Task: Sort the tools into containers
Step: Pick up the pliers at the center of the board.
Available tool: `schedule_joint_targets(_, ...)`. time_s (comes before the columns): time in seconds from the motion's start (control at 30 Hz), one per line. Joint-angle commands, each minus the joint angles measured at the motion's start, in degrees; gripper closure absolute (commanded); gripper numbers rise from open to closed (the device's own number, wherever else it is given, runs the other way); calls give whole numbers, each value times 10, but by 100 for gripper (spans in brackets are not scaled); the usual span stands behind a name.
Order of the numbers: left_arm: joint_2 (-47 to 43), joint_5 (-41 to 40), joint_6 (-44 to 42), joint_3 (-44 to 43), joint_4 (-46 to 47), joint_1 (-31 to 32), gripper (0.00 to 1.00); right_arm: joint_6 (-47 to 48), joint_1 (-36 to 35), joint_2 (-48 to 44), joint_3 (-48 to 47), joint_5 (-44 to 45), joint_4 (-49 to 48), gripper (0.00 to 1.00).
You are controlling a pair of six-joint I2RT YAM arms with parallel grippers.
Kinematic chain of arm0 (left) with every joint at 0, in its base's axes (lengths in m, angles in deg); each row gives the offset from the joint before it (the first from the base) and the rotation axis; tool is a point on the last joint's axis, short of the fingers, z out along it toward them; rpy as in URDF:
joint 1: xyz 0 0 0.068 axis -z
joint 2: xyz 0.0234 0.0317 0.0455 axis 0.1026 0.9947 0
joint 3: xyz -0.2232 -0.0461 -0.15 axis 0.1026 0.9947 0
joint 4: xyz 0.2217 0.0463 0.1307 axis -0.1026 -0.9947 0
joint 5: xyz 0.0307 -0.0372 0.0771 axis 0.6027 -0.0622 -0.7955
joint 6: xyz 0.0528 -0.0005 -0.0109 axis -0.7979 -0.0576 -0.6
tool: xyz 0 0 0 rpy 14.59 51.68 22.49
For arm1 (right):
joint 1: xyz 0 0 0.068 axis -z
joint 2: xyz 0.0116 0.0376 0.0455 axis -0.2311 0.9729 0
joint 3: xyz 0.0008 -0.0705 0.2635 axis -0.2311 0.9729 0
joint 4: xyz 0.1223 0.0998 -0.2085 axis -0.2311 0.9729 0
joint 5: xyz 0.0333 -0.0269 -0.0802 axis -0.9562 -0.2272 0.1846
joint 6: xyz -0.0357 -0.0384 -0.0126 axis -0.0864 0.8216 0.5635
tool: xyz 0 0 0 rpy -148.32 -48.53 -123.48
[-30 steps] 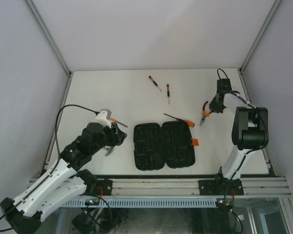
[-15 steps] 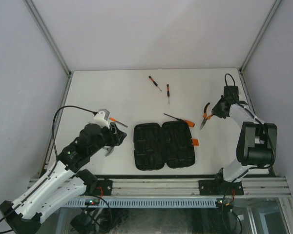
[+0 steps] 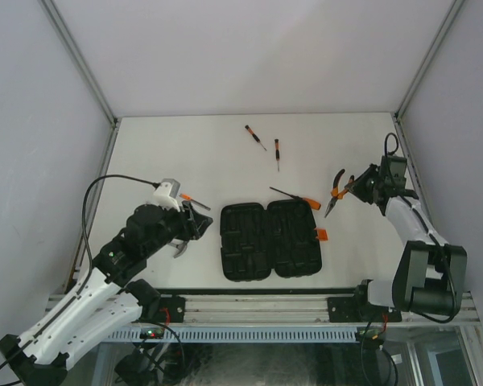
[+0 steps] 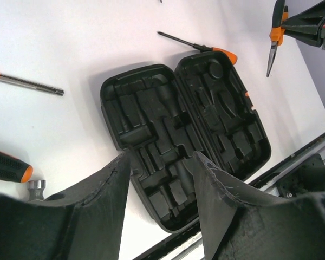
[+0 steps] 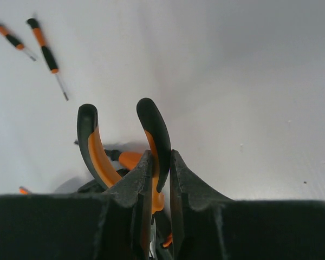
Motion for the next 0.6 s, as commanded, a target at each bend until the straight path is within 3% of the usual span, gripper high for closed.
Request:
schedule_joint_targets(0.0,-11,23,6,-12,42,-3,45,-14,2,-67,16,-52,-57,100)
schedule_joint_targets(0.57,3,101,16,-1,114,-3,45,-83,-93,-220,97,-109,-101,100)
